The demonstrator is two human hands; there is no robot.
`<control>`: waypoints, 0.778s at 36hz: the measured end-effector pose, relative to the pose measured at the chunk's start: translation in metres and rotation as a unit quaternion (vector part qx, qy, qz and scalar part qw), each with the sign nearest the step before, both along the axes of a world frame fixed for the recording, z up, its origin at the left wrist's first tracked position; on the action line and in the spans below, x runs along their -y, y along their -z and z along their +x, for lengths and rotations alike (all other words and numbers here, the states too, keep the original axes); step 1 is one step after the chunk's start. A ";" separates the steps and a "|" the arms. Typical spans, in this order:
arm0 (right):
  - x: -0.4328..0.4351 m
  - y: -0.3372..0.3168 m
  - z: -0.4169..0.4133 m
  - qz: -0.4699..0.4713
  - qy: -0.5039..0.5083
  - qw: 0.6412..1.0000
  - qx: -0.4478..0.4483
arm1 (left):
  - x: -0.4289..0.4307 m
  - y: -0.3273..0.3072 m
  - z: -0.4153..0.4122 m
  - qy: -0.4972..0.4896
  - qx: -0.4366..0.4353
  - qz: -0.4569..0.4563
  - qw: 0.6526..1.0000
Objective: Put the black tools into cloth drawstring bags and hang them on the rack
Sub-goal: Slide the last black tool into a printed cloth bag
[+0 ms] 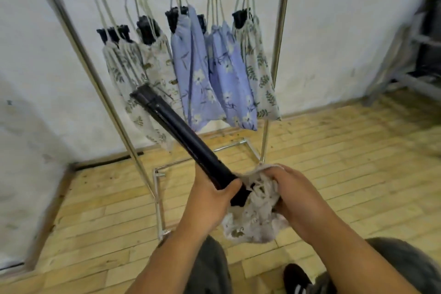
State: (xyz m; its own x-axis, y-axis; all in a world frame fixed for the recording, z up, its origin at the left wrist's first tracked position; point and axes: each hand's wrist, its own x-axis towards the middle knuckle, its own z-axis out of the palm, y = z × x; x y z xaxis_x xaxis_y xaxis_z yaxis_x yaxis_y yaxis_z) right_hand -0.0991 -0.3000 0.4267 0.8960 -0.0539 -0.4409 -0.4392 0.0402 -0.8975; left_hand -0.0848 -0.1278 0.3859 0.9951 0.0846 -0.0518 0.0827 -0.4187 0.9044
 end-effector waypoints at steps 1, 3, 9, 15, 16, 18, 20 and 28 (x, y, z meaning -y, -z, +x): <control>0.003 -0.003 -0.004 -0.009 0.005 1.000 0.010 | 0.005 0.000 -0.007 0.013 0.011 0.020 1.000; 0.007 -0.009 -0.015 -0.044 -0.003 0.998 0.048 | 0.016 0.003 -0.022 0.026 0.041 0.034 0.998; 0.018 -0.017 -0.043 -0.120 -0.180 0.957 0.191 | 0.041 0.019 -0.054 0.060 0.087 0.130 0.986; 0.028 -0.007 -0.056 -0.231 -0.142 0.944 0.188 | 0.044 0.032 -0.073 0.169 0.075 0.114 0.976; 0.029 -0.005 -0.057 -0.240 -0.118 0.945 0.189 | 0.046 0.035 -0.073 0.183 0.056 0.101 0.976; 0.034 -0.001 -0.059 -0.235 -0.068 0.951 0.186 | 0.042 0.047 -0.072 0.148 0.025 0.083 0.985; 0.044 0.004 -0.059 -0.224 -0.033 0.958 0.175 | 0.035 0.053 -0.068 0.141 -0.004 0.089 0.986; 0.072 0.028 -0.058 -0.327 -0.098 0.930 0.139 | 0.014 0.041 -0.057 0.049 -0.011 0.156 0.987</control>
